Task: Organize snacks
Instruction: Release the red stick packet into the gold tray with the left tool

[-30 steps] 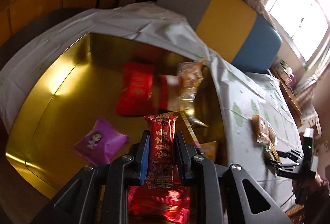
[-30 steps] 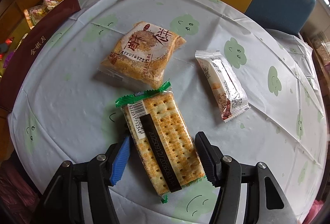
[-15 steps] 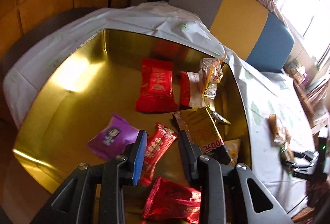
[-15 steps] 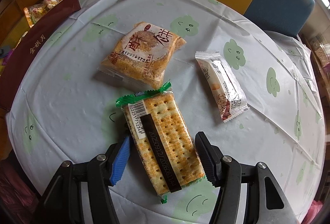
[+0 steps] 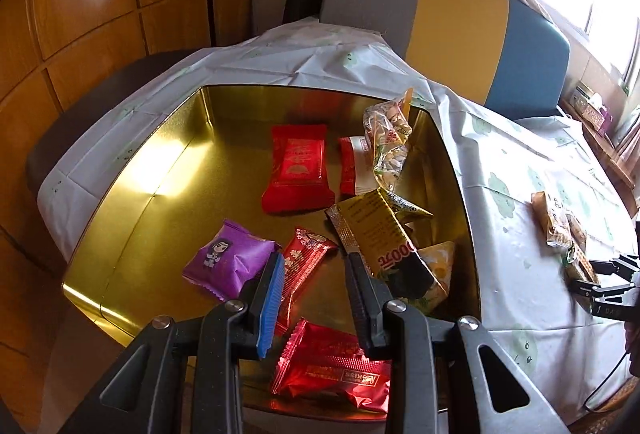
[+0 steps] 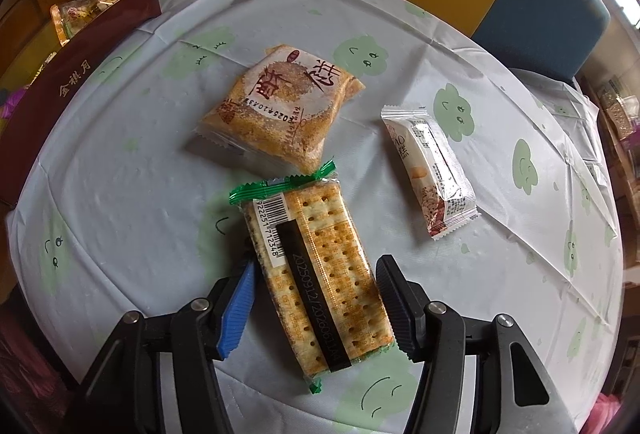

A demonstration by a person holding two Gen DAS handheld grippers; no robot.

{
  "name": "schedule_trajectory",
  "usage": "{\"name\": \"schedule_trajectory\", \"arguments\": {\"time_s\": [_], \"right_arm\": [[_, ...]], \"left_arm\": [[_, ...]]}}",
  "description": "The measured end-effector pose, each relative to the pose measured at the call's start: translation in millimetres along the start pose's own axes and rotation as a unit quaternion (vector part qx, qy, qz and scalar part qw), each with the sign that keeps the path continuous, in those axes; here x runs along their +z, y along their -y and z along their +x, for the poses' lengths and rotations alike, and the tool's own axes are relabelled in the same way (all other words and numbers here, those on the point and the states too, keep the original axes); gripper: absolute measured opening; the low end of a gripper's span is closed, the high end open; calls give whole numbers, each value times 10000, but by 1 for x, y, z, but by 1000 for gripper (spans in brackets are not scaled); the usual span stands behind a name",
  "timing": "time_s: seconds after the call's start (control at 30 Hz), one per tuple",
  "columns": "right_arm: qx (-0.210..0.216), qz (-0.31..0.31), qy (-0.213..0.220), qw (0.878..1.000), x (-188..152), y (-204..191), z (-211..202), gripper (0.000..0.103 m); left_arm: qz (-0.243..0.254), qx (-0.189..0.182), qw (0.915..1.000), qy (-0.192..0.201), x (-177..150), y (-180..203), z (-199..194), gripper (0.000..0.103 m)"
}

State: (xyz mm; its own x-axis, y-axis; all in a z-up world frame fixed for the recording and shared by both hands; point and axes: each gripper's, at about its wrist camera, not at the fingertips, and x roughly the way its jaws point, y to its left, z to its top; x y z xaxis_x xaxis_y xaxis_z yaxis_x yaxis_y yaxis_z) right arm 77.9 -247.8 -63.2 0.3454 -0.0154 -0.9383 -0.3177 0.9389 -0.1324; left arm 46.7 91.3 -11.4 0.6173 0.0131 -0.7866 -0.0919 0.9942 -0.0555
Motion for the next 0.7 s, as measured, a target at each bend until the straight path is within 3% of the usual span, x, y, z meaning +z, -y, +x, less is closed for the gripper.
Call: {"name": "schedule_trajectory", "arguments": {"time_s": [0.7], "right_arm": [[-25, -4, 31, 10000, -2, 1, -1, 58]], "left_arm": [[-9, 15, 10000, -50, -4, -3, 2, 32]]}}
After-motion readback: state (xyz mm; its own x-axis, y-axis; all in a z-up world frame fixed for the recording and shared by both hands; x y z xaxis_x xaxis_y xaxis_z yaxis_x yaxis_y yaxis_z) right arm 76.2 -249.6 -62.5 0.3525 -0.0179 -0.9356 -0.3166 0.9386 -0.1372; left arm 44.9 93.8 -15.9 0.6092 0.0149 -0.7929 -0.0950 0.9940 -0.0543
